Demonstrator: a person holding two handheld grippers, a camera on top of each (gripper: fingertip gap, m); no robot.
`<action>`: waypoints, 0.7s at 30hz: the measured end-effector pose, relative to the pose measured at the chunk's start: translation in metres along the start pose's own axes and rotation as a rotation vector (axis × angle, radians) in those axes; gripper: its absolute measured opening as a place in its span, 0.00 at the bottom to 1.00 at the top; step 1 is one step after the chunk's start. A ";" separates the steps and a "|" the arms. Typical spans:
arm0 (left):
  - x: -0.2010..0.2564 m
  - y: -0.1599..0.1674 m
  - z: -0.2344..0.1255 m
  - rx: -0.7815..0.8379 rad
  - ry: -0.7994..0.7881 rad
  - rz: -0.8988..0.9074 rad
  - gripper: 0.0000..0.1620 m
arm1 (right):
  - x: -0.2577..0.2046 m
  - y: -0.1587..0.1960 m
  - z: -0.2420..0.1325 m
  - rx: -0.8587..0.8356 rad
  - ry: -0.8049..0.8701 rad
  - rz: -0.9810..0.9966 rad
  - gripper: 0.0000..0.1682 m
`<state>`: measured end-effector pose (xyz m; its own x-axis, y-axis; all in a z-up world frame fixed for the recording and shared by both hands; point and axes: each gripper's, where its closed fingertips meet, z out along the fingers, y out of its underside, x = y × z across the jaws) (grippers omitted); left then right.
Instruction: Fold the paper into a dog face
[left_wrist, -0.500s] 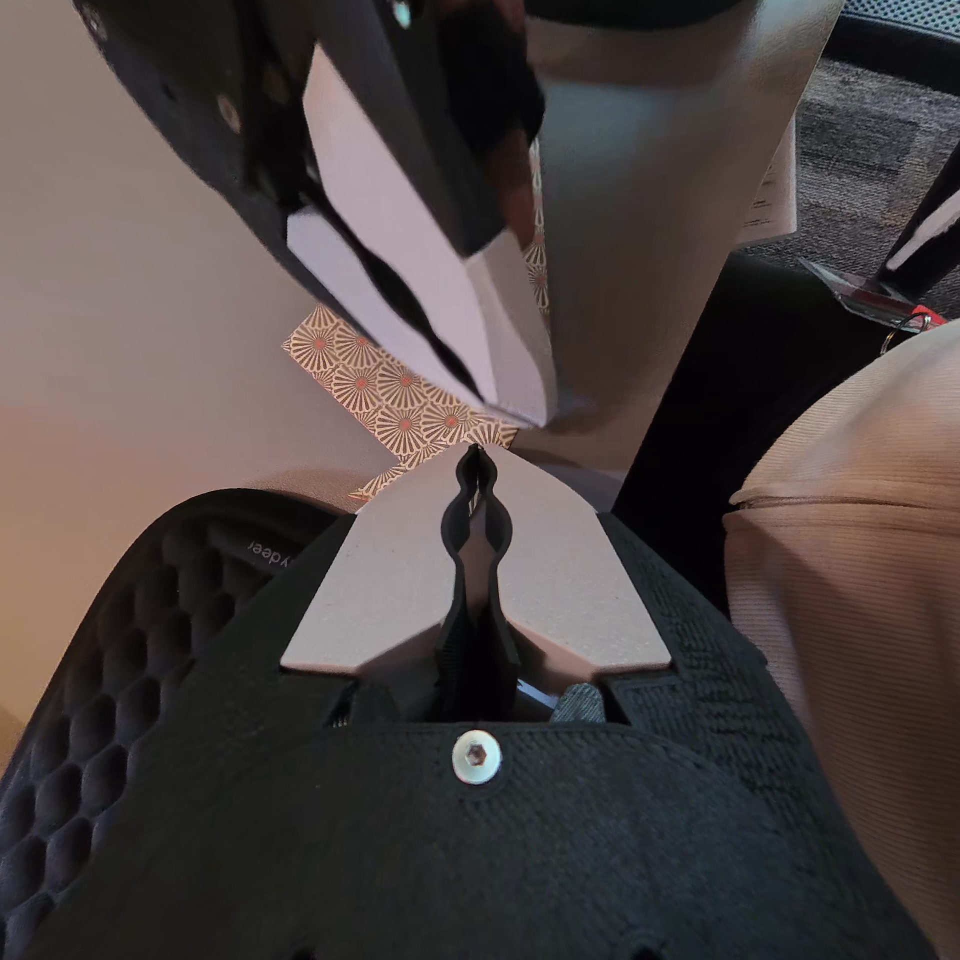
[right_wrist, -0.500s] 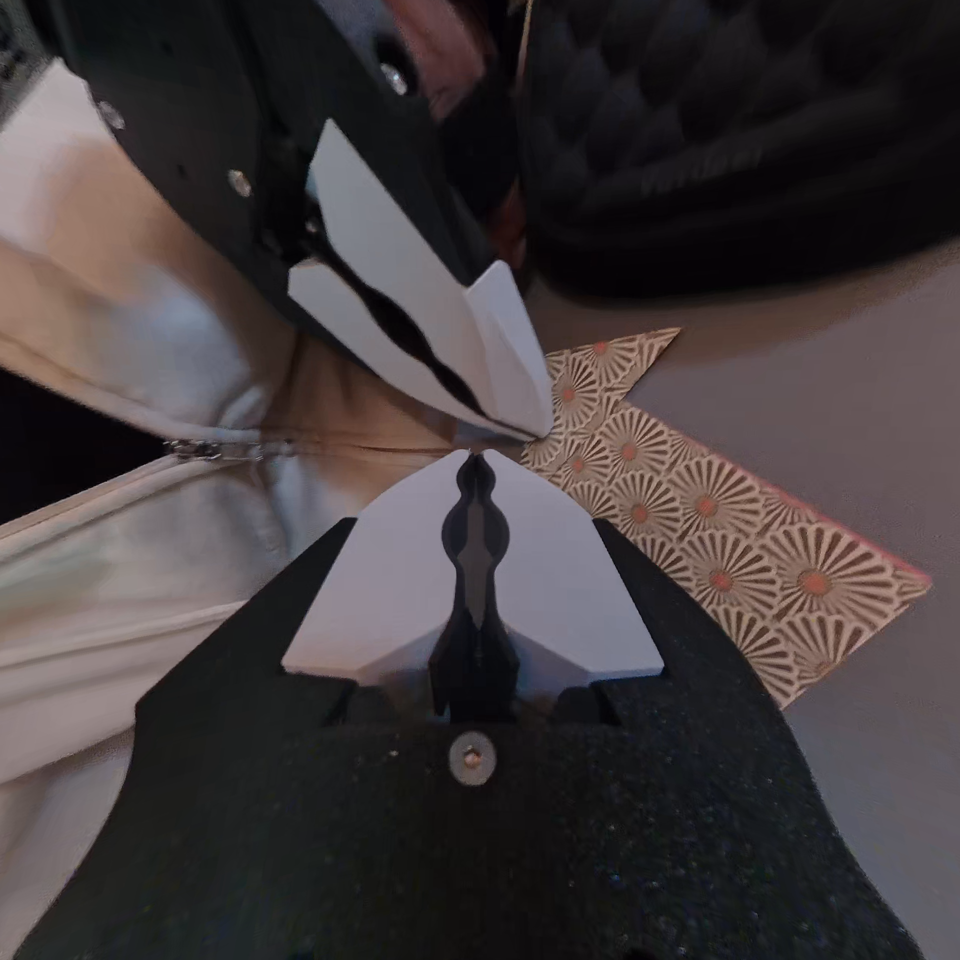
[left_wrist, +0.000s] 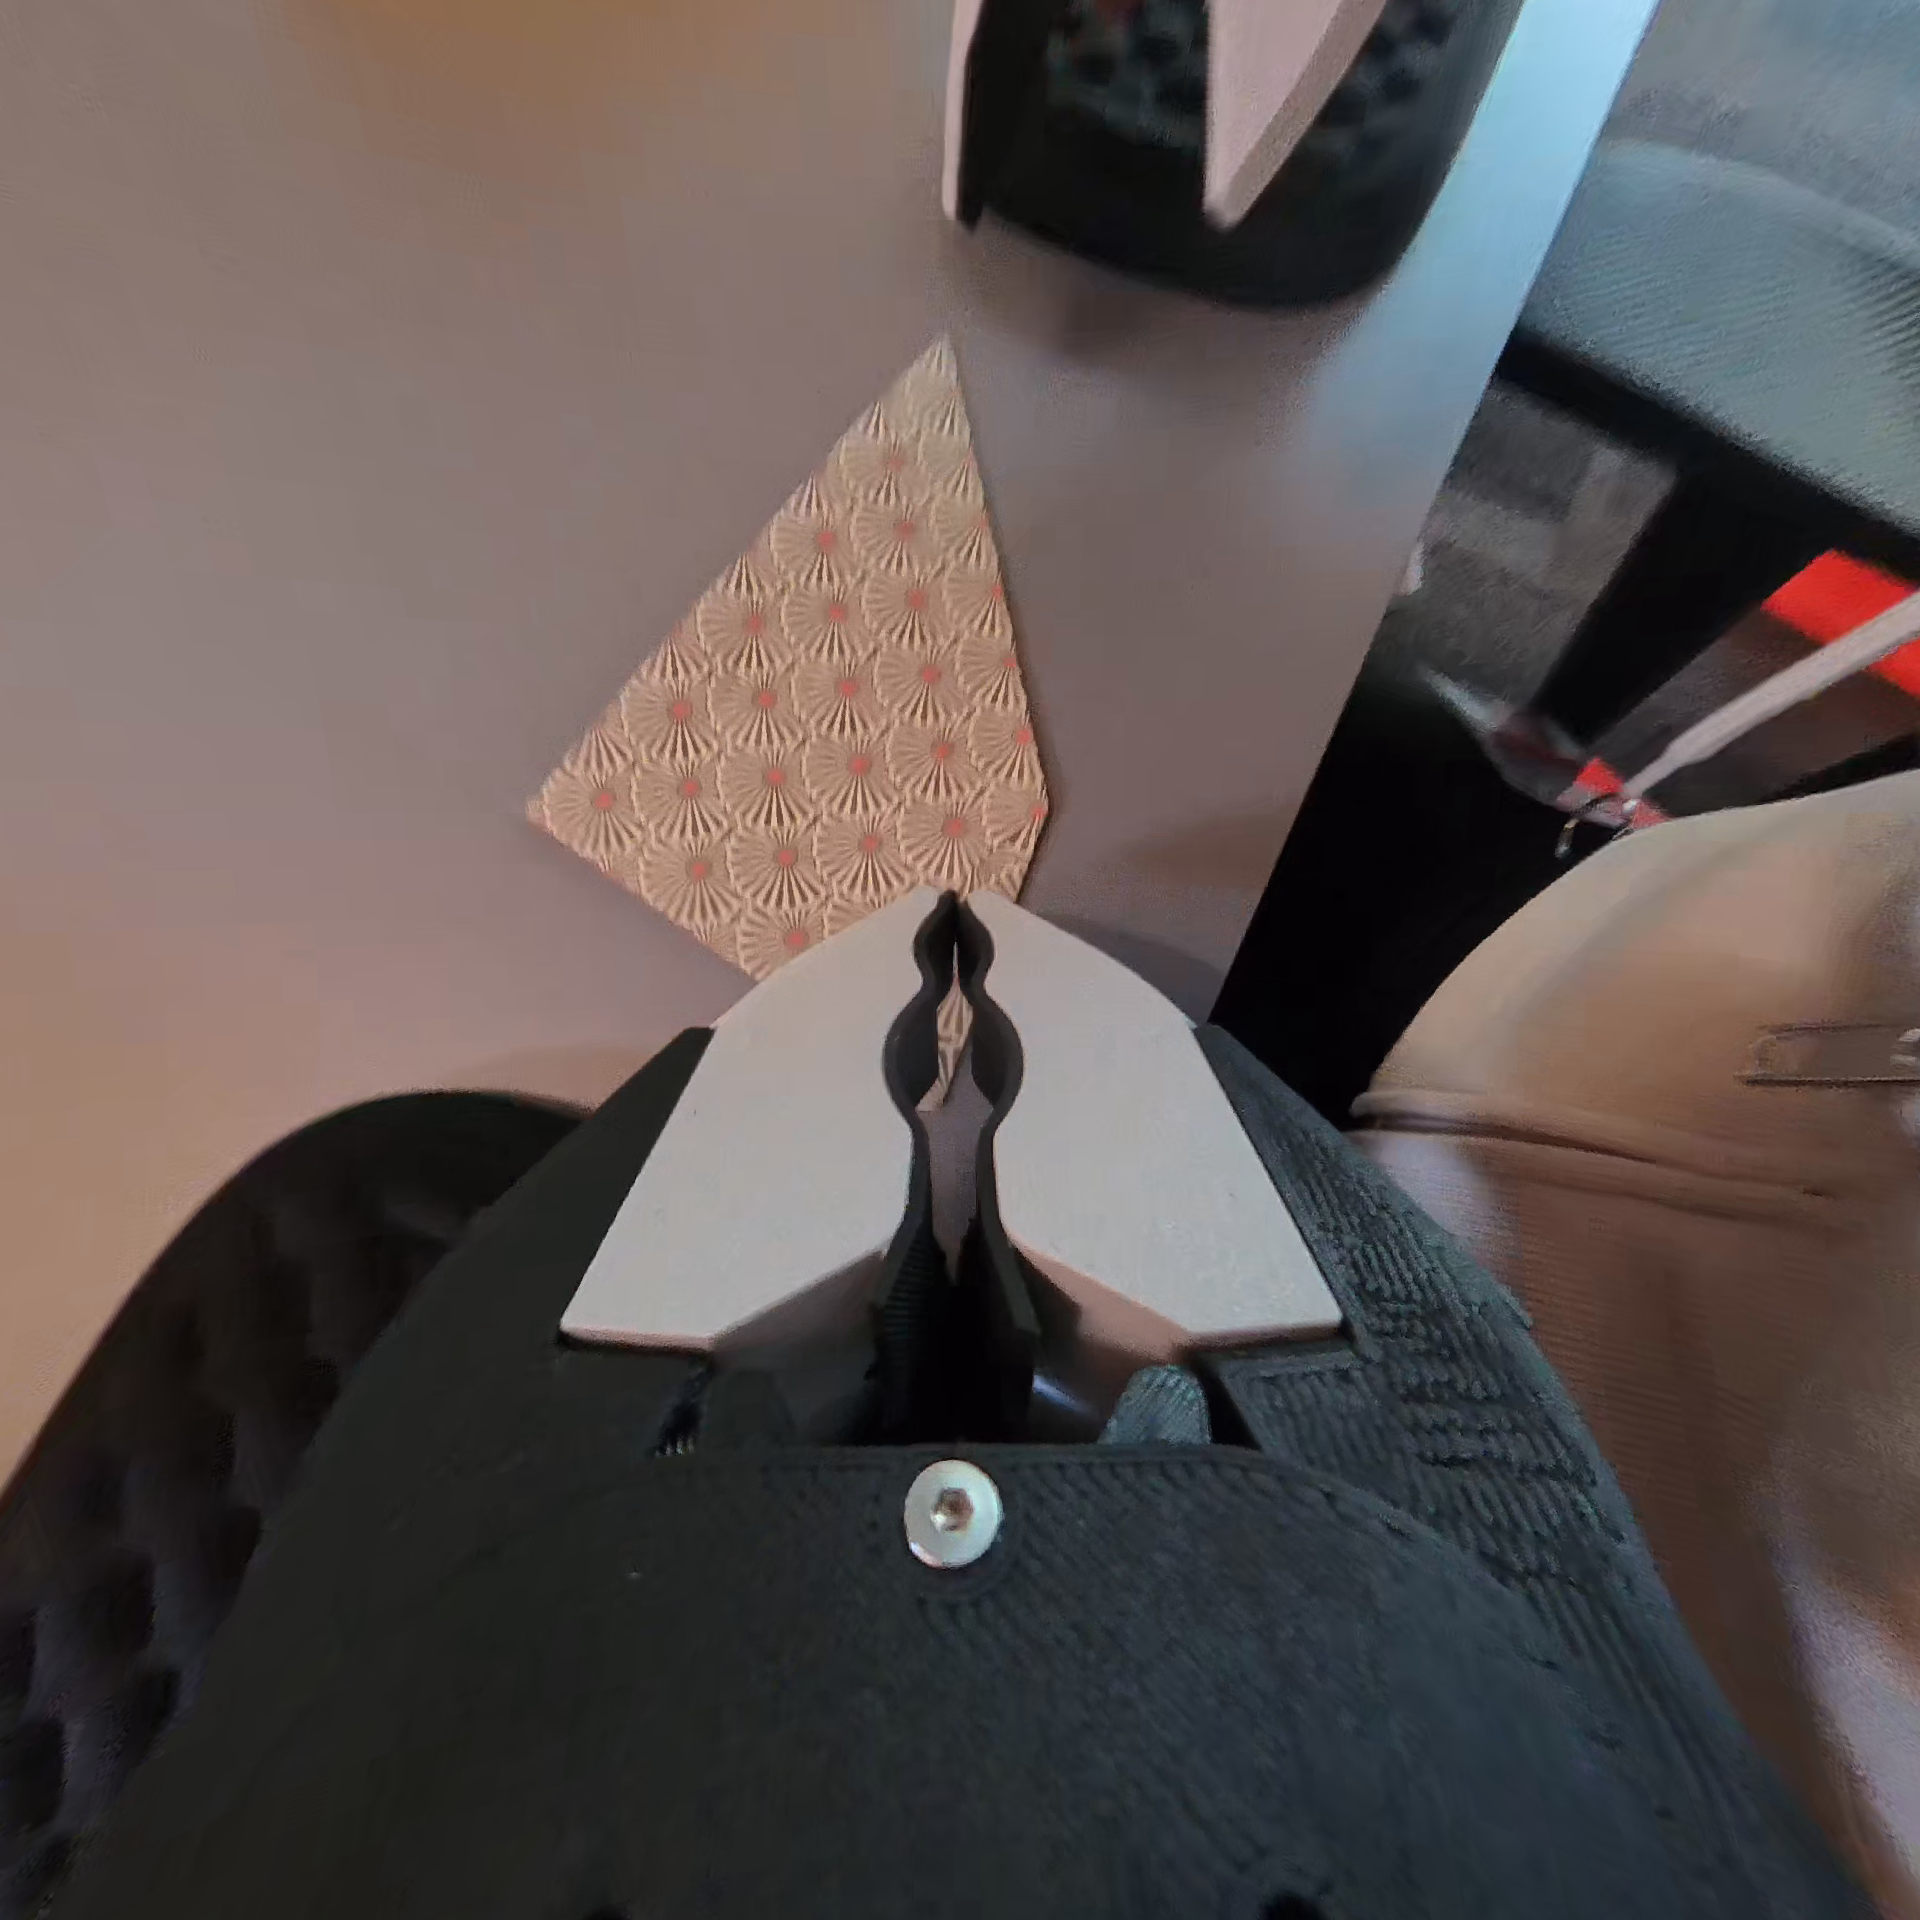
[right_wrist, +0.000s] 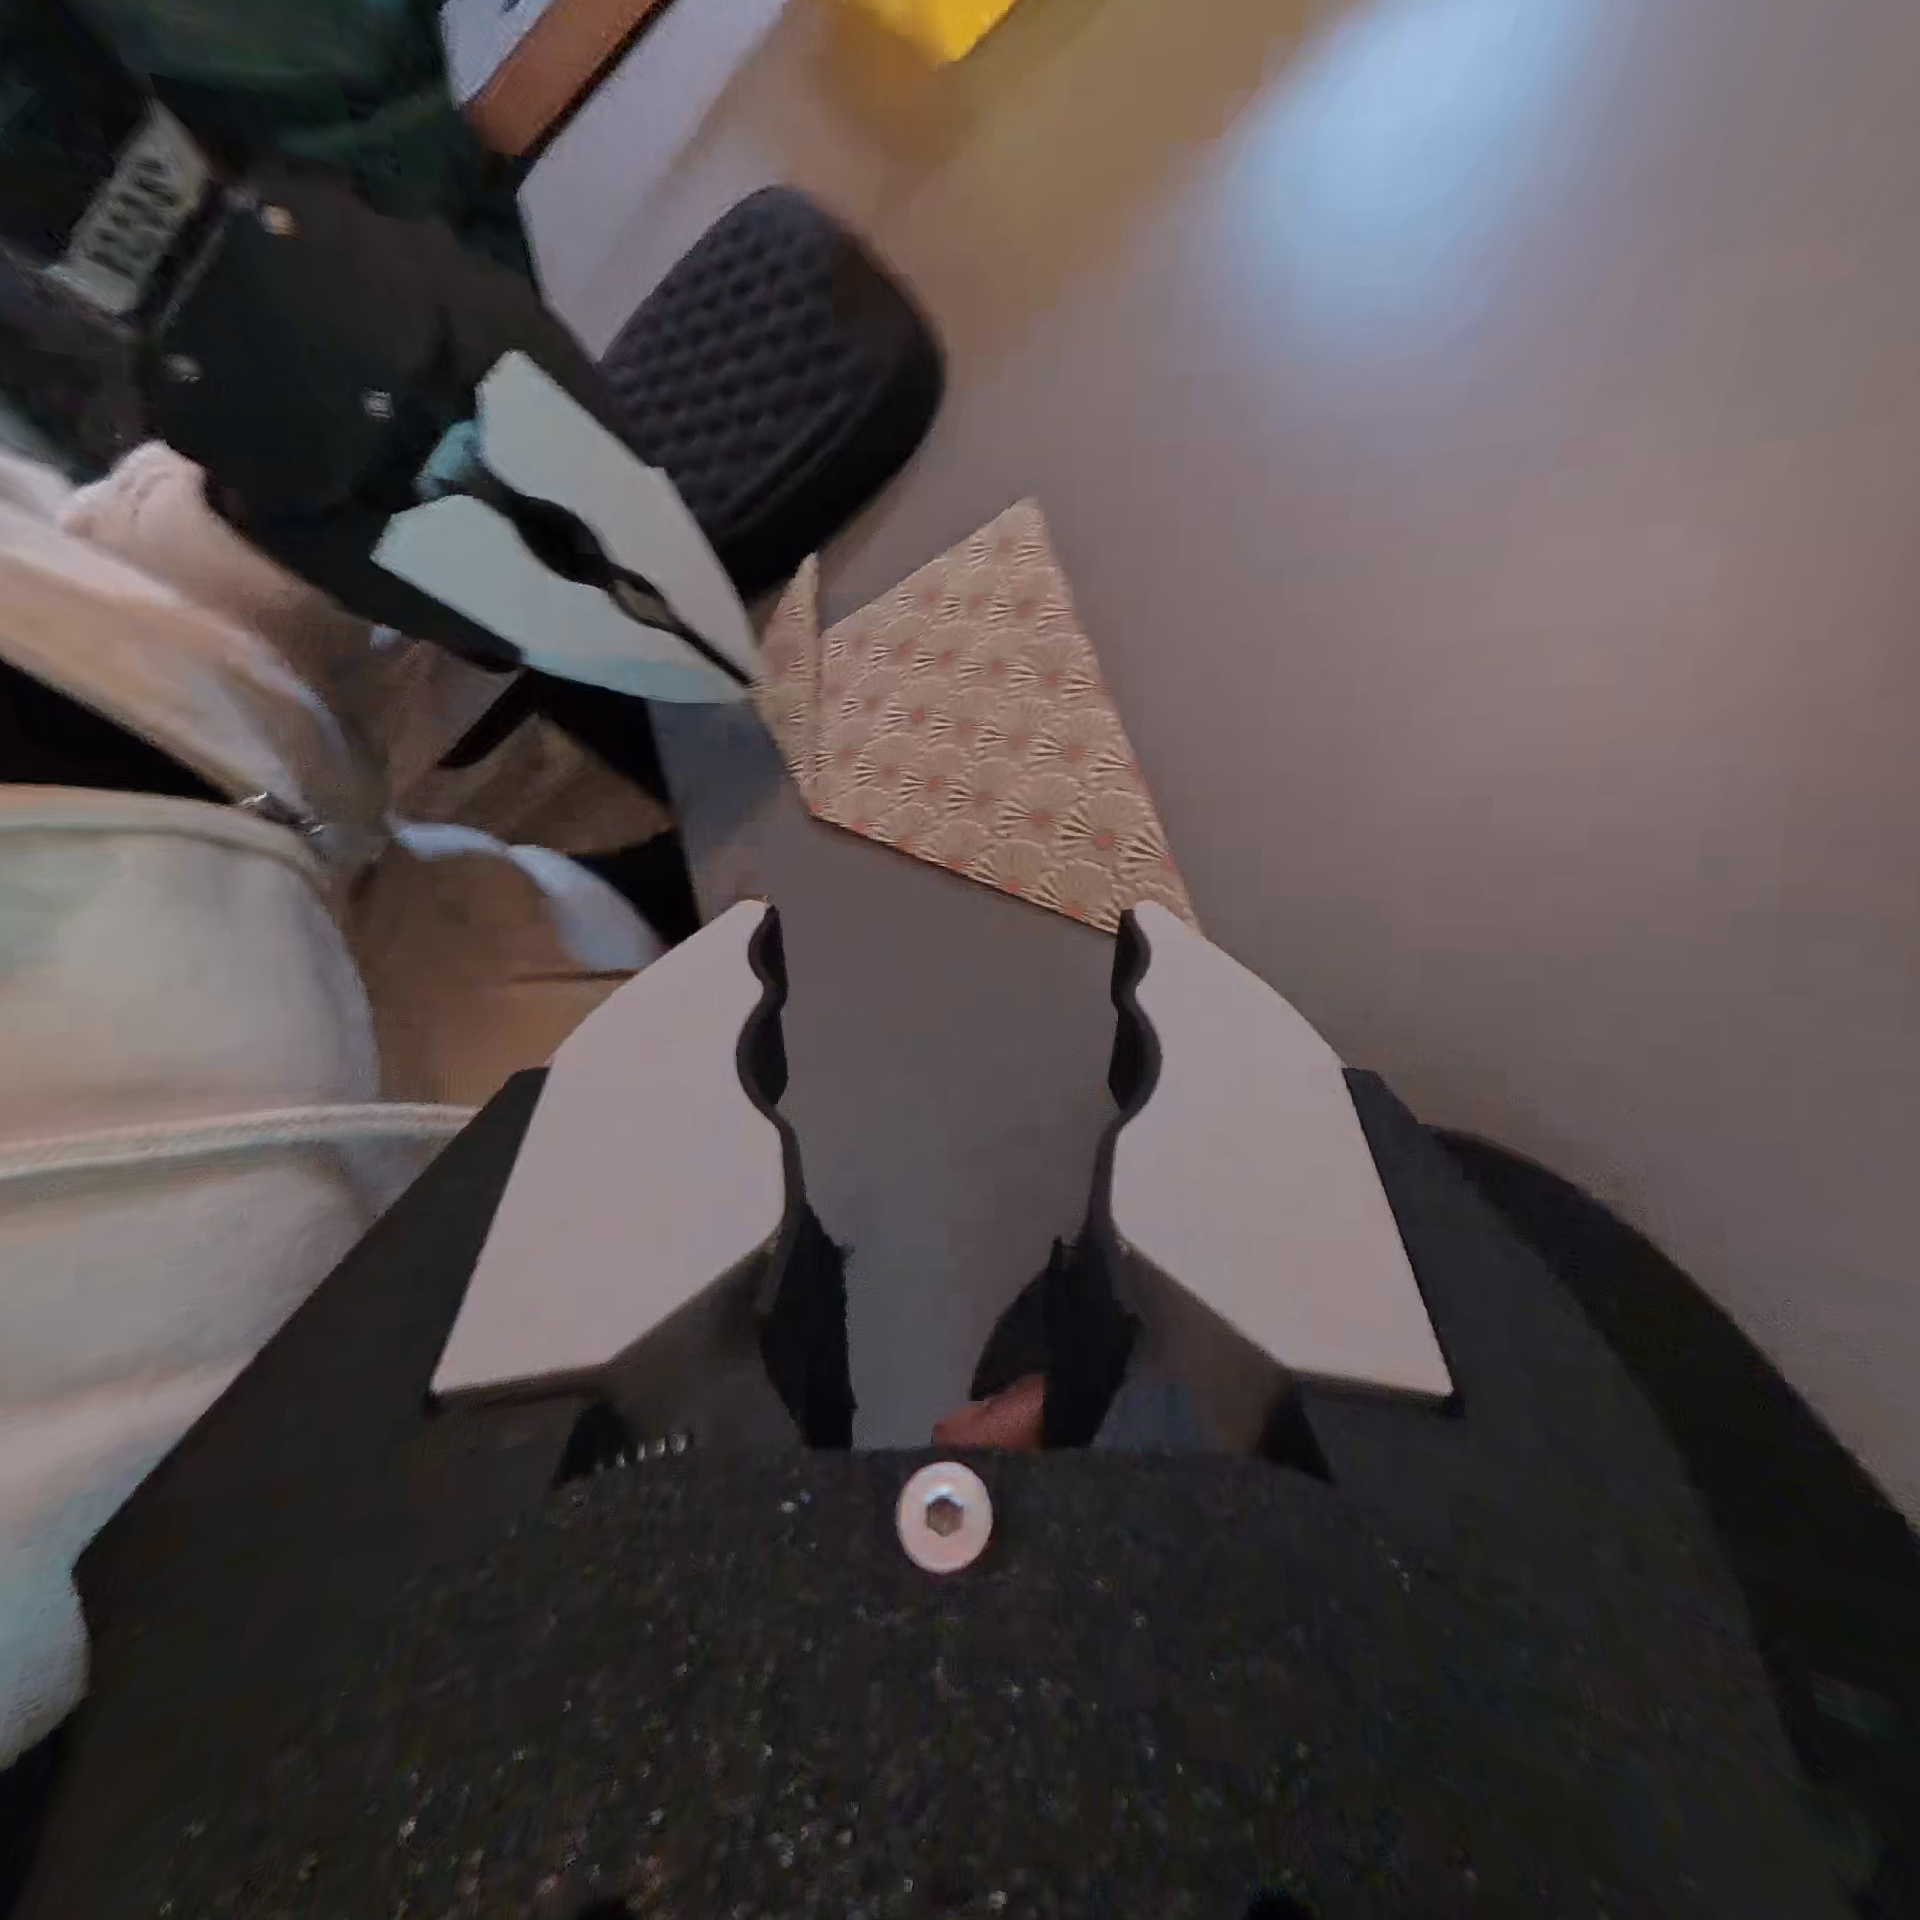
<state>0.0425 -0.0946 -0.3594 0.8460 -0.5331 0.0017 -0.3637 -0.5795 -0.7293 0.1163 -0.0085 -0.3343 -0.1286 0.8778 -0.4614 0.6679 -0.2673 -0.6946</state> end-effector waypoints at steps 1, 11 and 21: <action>-0.001 -0.008 -0.003 0.028 0.020 0.005 0.00 | 0.007 0.003 -0.004 0.015 0.063 0.016 0.34; -0.028 -0.054 0.011 0.022 0.279 0.129 0.47 | 0.043 0.007 0.029 -0.248 0.173 -0.416 0.21; -0.027 -0.060 0.072 -0.082 0.477 0.299 0.23 | 0.041 0.001 0.043 -0.362 -0.021 -0.755 0.01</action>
<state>0.0697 -0.0011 -0.3650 0.4385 -0.8898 0.1259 -0.6059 -0.3962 -0.6898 0.0804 0.0101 -0.3780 -0.6471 0.7611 0.0441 0.5903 0.5368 -0.6028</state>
